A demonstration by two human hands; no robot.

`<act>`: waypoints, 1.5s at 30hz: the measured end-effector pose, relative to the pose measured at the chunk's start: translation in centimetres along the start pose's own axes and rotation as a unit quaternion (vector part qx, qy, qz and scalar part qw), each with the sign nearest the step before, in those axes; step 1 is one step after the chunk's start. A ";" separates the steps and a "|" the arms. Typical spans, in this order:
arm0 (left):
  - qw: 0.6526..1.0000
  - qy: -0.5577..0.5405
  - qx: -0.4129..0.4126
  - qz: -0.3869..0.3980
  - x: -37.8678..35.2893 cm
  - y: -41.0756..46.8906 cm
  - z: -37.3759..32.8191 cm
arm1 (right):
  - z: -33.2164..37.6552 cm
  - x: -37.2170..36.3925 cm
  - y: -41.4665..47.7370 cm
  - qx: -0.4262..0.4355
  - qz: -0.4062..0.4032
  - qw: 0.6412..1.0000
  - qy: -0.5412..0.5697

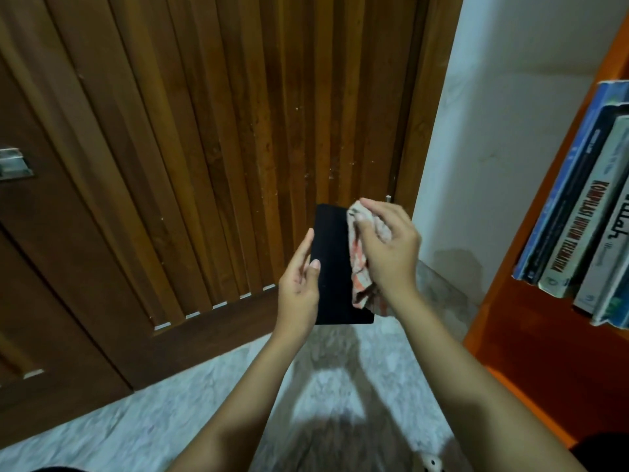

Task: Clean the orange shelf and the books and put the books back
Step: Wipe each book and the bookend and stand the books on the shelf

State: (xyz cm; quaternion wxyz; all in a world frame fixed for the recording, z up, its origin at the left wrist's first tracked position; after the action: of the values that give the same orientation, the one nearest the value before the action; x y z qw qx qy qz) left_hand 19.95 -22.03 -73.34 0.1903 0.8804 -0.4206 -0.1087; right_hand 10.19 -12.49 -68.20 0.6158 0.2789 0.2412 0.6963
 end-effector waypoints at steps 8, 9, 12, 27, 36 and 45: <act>0.999 0.016 -0.040 -0.006 -0.8 -0.3 -1.1 | 1.1 -3.0 0.1 0.168 0.073 0.982 -0.039; 0.999 0.017 -0.041 -0.010 -0.8 -0.3 -1.2 | 1.1 -3.1 0.2 0.175 0.074 0.981 -0.043; 0.999 0.018 -0.041 -0.015 -0.7 -0.5 -1.4 | 0.8 -3.4 0.2 0.178 0.056 0.981 -0.059; 0.999 -0.044 0.000 0.023 -2.0 -0.7 -2.4 | -0.9 -1.2 -0.9 -0.036 -0.121 0.992 -0.015; 0.997 -0.072 0.033 -0.005 -0.9 0.4 -1.3 | -4.2 0.4 -1.1 -0.128 -0.132 0.983 -0.011; 0.990 -0.129 0.049 -0.026 -1.6 1.6 -1.4 | -2.3 -1.8 -4.0 0.105 -0.015 0.994 -0.010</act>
State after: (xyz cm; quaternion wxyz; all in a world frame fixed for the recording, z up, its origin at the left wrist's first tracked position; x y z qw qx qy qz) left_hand 18.33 -21.31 -71.32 0.0886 0.8779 -0.4233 -0.2053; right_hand 11.64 -13.75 -72.74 0.5959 0.3450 0.3111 0.6551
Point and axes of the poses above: each hand's wrist, its own y-axis towards the middle knuckle, its own x-axis out of the back of the hand, z = x × y, the point moved 1 cm from there along y, towards the middle knuckle
